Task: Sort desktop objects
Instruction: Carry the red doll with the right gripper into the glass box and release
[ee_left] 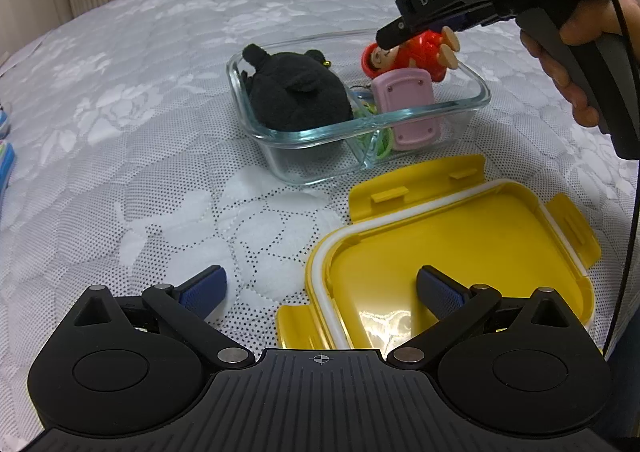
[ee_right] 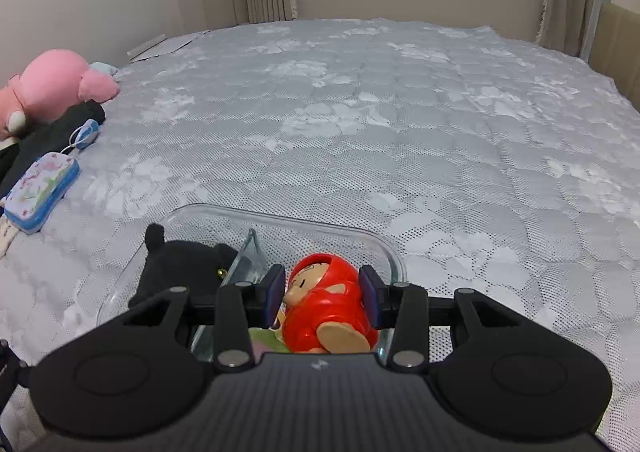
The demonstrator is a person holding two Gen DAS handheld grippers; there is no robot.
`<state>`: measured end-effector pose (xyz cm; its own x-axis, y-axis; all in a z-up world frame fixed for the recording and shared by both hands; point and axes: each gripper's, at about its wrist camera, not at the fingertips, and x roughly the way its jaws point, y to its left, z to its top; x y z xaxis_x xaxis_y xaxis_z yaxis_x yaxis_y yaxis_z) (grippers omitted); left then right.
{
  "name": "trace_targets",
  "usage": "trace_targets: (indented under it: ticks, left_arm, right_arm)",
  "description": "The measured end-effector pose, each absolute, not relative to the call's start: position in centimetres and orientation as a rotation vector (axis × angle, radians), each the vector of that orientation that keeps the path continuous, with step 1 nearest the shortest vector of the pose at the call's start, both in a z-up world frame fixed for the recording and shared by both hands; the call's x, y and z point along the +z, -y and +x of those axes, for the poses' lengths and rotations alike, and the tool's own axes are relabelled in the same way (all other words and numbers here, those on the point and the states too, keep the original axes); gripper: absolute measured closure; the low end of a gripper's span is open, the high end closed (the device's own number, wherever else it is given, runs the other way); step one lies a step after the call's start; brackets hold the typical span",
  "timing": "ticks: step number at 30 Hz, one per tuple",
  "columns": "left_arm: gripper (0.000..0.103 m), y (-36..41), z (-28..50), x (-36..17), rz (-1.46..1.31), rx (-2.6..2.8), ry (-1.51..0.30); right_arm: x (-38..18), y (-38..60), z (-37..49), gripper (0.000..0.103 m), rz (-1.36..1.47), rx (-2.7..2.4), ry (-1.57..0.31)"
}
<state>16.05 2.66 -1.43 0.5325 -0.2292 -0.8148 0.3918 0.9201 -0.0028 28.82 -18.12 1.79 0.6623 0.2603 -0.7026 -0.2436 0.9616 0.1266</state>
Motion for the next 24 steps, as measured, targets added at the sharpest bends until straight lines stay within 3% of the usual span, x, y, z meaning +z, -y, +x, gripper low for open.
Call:
trace_targets:
  ticks: [10, 15, 24]
  left_arm:
    - [0.0, -2.6, 16.0, -1.4, 0.191, -0.375, -0.939]
    - [0.0, -2.6, 15.9, -1.4, 0.191, -0.376, -0.939]
    - [0.0, -2.4, 15.8, -1.4, 0.2, -0.381, -0.937]
  right_arm:
    - [3.8, 17.6, 27.8, 0.059, 0.036, 0.299, -0.727]
    - [4.1, 17.8, 28.0, 0.059, 0.135, 0.286, -0.794]
    - [2.7, 14.1, 28.2, 0.059, -0.175, 0.253, -0.794]
